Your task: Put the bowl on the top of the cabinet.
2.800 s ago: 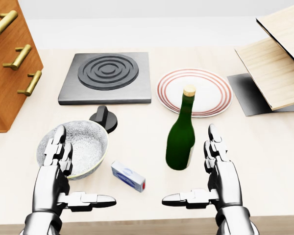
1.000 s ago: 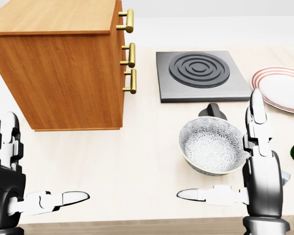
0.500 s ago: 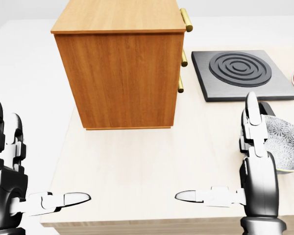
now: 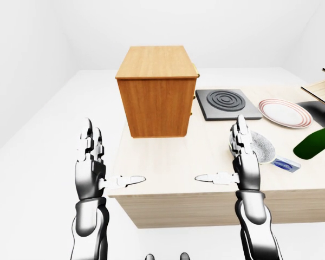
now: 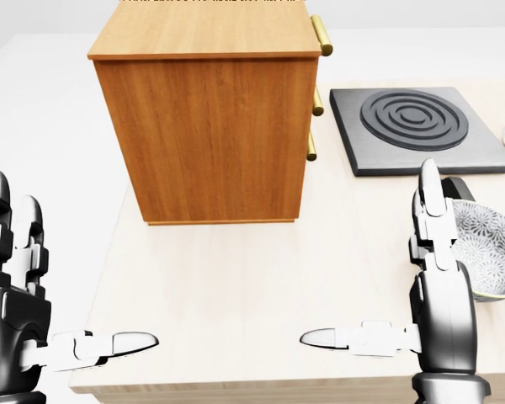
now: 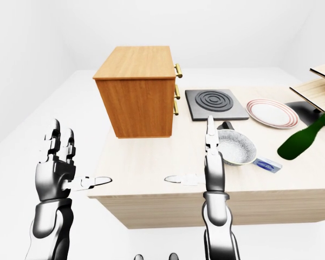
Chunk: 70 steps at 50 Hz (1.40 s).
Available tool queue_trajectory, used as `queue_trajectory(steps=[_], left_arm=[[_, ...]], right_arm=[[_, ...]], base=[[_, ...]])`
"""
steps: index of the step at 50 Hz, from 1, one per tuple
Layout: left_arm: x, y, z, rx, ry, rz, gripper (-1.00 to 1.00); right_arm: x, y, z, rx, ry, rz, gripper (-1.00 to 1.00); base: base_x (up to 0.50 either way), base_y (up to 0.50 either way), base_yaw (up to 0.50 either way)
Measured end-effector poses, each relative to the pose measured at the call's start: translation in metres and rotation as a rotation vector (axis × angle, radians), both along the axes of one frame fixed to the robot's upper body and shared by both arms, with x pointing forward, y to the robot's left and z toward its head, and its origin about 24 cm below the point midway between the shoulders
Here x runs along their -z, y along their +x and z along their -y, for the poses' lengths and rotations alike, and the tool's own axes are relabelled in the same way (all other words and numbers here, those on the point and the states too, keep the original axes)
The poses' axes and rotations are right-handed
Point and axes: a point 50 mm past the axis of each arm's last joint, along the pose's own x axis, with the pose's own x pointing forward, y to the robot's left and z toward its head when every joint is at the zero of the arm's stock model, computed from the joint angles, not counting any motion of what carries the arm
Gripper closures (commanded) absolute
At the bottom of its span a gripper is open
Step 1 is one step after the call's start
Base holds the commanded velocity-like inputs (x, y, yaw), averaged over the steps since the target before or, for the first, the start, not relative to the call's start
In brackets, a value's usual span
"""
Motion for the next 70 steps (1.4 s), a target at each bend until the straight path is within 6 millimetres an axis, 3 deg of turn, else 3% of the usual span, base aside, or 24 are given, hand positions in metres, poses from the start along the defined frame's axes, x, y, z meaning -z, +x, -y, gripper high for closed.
queue_trajectory(steps=[41, 70], left_arm=[[0.0014, 0.0014, 0.0011, 0.009, -0.002, -0.006, -1.00], [0.0012, 0.0015, 0.0018, 0.011, -0.001, -0.005, -1.00]], right_arm=[[0.0018, 0.0014, -0.0002, -0.006, 0.006, -0.008, -1.00], [0.0045, 0.0026, 0.0003, -0.011, 0.021, -0.020, -1.00]], base=[[0.24, 0.09, 0.00], [0.07, 0.00, 0.00]])
